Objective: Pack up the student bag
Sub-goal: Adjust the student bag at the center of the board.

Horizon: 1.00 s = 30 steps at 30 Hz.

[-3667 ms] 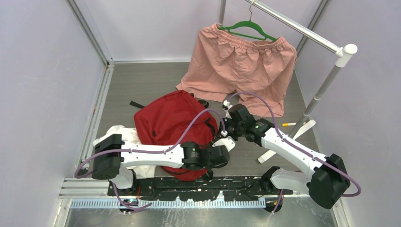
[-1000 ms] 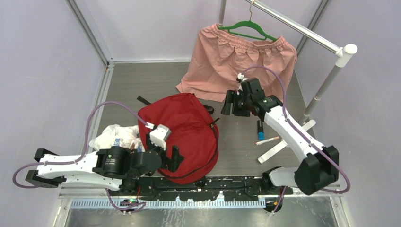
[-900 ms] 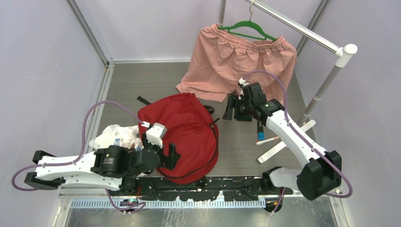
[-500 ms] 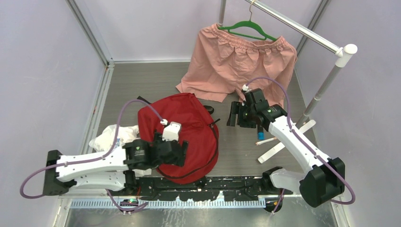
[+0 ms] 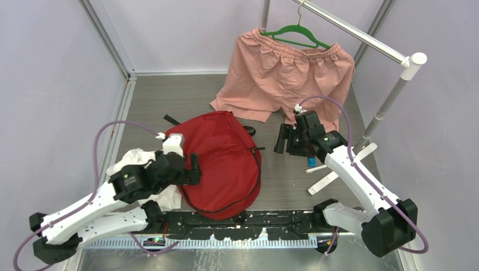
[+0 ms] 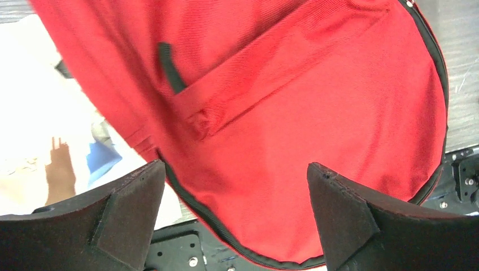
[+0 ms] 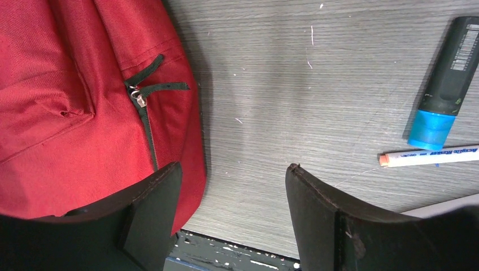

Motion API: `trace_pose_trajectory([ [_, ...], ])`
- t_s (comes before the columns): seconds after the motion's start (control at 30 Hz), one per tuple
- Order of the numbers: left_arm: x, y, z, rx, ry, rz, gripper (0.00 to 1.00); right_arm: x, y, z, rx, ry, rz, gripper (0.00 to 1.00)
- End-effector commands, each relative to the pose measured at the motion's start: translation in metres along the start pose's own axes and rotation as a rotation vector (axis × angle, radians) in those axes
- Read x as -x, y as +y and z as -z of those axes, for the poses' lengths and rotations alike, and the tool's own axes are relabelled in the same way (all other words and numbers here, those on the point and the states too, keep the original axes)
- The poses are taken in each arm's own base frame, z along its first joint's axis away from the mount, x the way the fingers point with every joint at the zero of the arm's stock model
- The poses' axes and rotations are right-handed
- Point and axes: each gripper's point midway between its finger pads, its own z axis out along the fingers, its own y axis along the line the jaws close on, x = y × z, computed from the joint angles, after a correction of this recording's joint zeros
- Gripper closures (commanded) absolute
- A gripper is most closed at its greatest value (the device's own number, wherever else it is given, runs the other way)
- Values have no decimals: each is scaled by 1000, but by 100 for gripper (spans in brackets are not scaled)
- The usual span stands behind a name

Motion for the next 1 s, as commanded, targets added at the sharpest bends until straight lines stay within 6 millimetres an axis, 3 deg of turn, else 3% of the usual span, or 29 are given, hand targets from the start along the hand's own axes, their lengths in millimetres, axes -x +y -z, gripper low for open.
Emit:
trace_pose_trajectory([
  [0.0,3,29,13,78,-22,7,4,13,8,7,28,-60,-20,27],
  [0.27,-12,35,7,105,14,68,4,14,11,8,38,-62,-22,27],
  [0.47,-23,26,-9,101,72,84,4,13,10,10,41,-68,-22,27],
  [0.63,-13,23,-15,105,64,72,3,13,10,14,42,-74,-25,27],
  [0.87,17,35,-23,115,7,136,3,11,10,11,46,-65,-25,27],
  [0.97,21,37,-28,124,15,160,7,11,9,14,46,-75,-21,27],
])
